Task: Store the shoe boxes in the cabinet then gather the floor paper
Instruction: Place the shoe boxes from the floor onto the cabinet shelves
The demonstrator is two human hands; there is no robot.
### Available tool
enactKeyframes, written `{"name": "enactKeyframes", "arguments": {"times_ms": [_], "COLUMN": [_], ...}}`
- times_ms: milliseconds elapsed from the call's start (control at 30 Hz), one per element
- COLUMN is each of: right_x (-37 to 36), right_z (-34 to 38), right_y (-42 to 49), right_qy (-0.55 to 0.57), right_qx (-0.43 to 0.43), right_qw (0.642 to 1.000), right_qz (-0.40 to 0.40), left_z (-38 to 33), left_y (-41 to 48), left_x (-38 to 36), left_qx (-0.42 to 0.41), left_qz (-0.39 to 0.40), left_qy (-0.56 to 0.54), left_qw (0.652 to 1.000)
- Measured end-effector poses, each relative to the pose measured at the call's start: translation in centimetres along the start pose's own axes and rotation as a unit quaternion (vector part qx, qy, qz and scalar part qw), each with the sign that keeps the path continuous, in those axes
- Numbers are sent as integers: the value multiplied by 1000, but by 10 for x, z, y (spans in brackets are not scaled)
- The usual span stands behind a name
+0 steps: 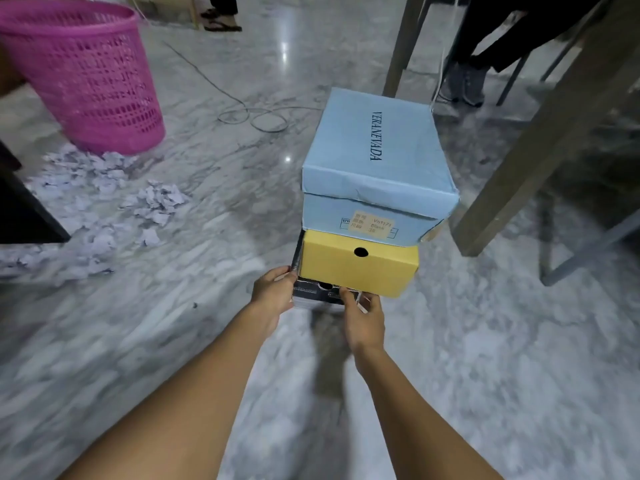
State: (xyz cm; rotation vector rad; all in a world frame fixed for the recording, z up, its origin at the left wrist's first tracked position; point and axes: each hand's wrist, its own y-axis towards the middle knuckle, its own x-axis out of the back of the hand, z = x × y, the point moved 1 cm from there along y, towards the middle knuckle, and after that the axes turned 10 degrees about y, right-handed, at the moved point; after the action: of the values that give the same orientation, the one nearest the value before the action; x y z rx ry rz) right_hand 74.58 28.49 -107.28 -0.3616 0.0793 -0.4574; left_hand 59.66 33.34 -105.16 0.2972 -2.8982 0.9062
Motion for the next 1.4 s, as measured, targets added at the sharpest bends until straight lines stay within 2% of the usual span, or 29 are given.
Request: {"name": "enactKeyframes", "arguments": {"times_ms": [433, 667, 867, 1000, 1067, 1167, 1233, 1300, 1400], "right_x": [-53, -72, -77, -64, -54, -46, -48, -52, -58], "right_z": [-38, -62, -72, -71, -71, -46, -9, 34, 90], "right_y": [-139, -173, -188, -178, -169, -158, -147, -138, -141], "right_qy": [-80, -111, -105, -73, -41, 60, 138, 172, 118], "right_qx": [-16, -17, -14, -8, -4, 0, 17, 34, 60], "right_qw": [982, 972, 965, 957, 968, 990, 987, 979, 961], "right_qz": [171, 205, 238, 282, 246, 125, 77, 101, 242], "left_z": [71, 101, 116, 110, 103, 82, 61, 38, 5], "left_y": [-121, -155, -165, -167, -166, -164, -161, -157, -157], "left_x": [151, 190, 209, 213, 218, 231, 240, 248, 254], "left_qx": [27, 46, 62, 67, 70, 58, 41, 13, -31], "left_qz": [-68, -103, -115, -118, -129, -167, -197, -199, -140], "left_qy": [-59, -97, -84, -19, 14, 11, -10, -28, -54], "left_qw": [996, 989, 988, 991, 989, 984, 979, 979, 988]}}
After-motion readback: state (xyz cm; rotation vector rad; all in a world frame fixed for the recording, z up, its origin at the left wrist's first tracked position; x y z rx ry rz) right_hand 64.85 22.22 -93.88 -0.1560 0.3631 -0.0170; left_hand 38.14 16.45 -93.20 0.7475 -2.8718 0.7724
